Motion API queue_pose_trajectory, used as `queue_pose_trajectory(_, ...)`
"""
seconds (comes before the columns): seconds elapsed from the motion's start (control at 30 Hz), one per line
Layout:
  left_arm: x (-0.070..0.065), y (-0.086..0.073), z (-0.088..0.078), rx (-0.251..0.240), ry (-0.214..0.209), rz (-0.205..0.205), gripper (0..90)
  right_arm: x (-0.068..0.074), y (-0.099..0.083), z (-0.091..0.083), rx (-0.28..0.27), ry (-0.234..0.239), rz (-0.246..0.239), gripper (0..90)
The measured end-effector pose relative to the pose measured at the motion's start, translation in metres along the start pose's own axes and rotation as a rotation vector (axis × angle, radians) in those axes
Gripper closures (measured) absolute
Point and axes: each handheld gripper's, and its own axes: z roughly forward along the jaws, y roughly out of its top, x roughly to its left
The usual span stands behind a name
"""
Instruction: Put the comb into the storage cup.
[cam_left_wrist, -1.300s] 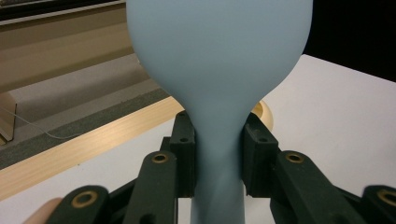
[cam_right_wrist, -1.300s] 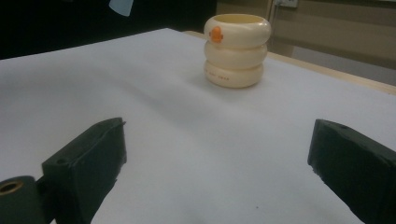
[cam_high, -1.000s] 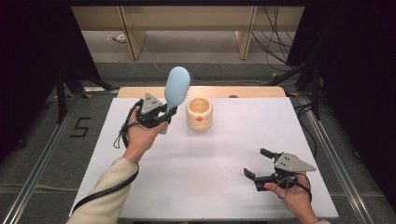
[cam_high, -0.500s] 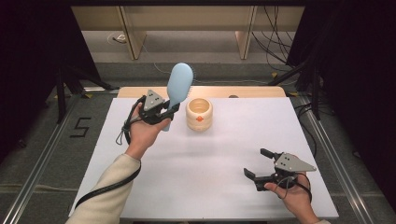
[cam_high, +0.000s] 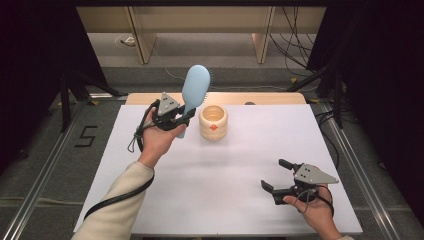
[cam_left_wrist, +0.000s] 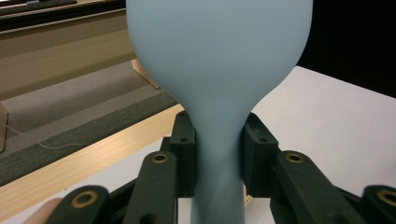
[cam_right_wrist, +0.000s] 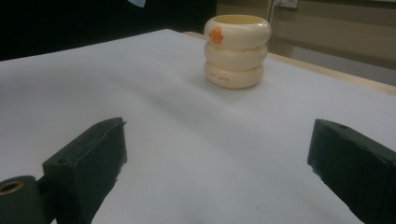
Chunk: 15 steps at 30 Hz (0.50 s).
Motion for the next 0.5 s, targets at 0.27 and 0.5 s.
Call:
queue_pose_trajectory(0.27, 0.0004, 0.0014, 0.0011, -0.002, -0.001, 0.001, 69.5, 0.0001, 0.0000, 0.0001, 0.000, 0.000, -0.001, 5.5)
queue_pose_trajectory(0.5, 0.0008, 0.0034, 0.0032, -0.003, -0.001, 0.001, 69.5, 0.0001, -0.0001, 0.0003, 0.000, 0.002, 0.000, 5.5)
